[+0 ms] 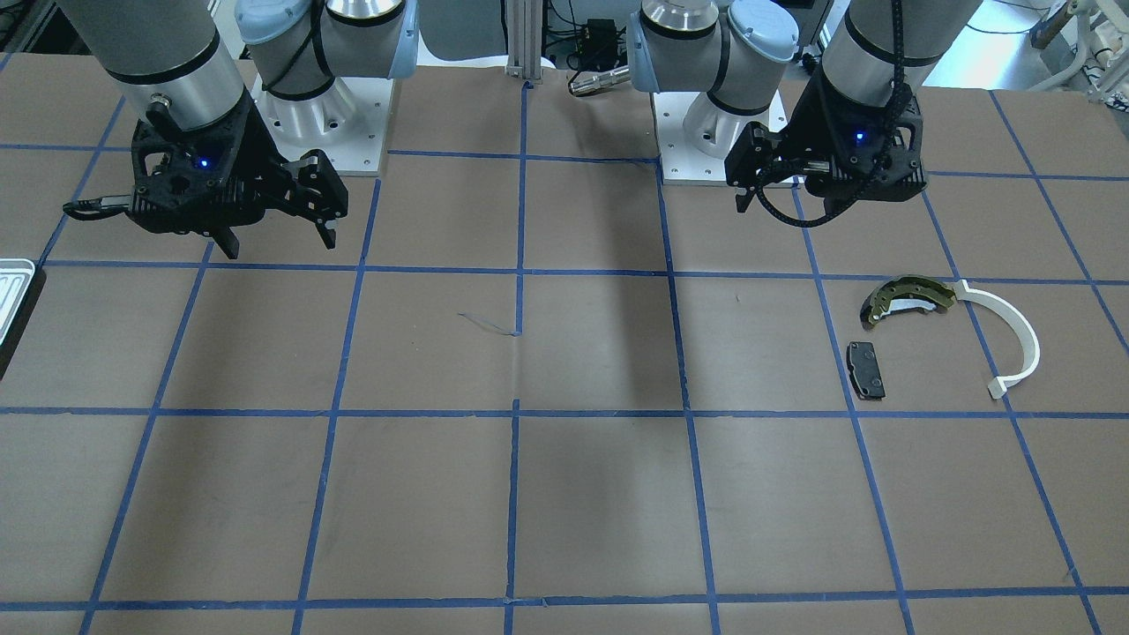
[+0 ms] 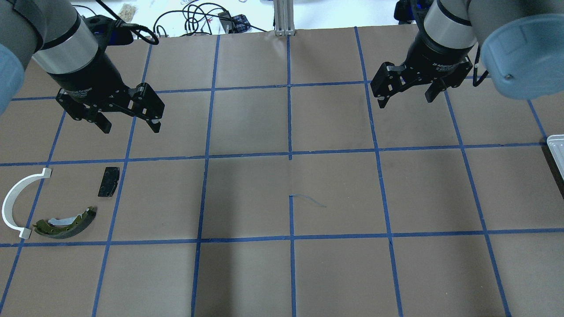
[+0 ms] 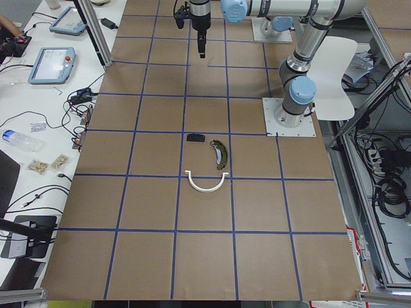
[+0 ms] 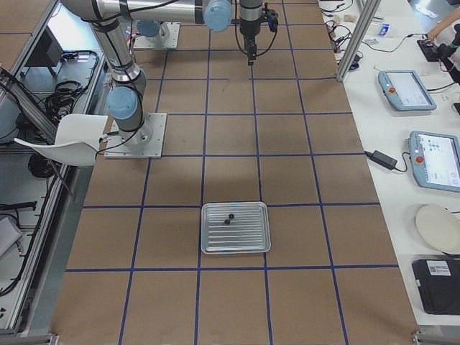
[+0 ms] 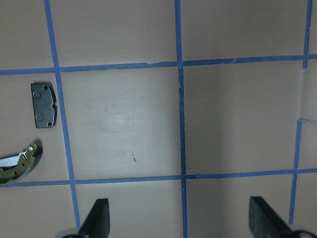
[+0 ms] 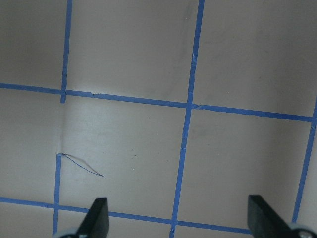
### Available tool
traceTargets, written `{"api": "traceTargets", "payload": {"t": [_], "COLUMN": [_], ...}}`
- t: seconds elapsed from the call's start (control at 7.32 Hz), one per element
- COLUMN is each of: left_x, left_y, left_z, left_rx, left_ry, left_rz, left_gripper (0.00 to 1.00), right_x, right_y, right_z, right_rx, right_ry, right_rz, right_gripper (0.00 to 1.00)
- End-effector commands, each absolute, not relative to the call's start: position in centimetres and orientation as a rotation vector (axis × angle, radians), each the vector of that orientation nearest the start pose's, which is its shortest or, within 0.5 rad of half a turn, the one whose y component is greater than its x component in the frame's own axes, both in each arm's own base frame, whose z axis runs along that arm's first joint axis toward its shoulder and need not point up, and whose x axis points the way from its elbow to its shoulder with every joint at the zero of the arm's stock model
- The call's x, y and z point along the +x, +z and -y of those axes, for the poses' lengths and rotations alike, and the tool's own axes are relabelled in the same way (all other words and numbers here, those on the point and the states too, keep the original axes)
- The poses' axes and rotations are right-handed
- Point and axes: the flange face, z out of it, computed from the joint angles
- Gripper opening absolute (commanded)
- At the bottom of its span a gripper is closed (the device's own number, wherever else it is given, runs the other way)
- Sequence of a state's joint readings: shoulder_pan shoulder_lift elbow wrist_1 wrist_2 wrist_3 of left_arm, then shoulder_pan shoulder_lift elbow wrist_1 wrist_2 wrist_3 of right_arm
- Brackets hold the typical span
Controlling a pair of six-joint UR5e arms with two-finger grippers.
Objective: Place bearing gear from tray to pile
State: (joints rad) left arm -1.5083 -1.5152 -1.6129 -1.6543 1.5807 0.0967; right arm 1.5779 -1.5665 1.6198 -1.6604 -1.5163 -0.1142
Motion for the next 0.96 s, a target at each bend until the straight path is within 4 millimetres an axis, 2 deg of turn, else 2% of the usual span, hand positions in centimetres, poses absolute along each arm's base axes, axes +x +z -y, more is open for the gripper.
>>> {"api": "traceTargets", "payload": {"t": [0.0, 0.55, 0.82], "left_x": [-10.3, -10.3, -10.3], "left_y": [48.6, 48.8, 48.8], "left_z": [46.9, 46.9, 46.9], "left_rx": [0.058, 0.058, 0.063], "left_ry": [0.109, 0.104, 0.102], "left_rz": [-3.134, -3.134, -3.134], "left_gripper": [1.0, 1.0, 1.0], "right_x": [14.3, 14.2, 13.5], "right_y": [48.5, 47.6, 47.1], "right_z": [50.2, 50.6, 50.2], "right_rx": [-0.215, -0.212, -0.189], "right_ry": [-0.085, -0.057, 0.027], "right_rz": [-3.083, -3.082, -3.084], "right_gripper": [1.0, 1.0, 1.0]}}
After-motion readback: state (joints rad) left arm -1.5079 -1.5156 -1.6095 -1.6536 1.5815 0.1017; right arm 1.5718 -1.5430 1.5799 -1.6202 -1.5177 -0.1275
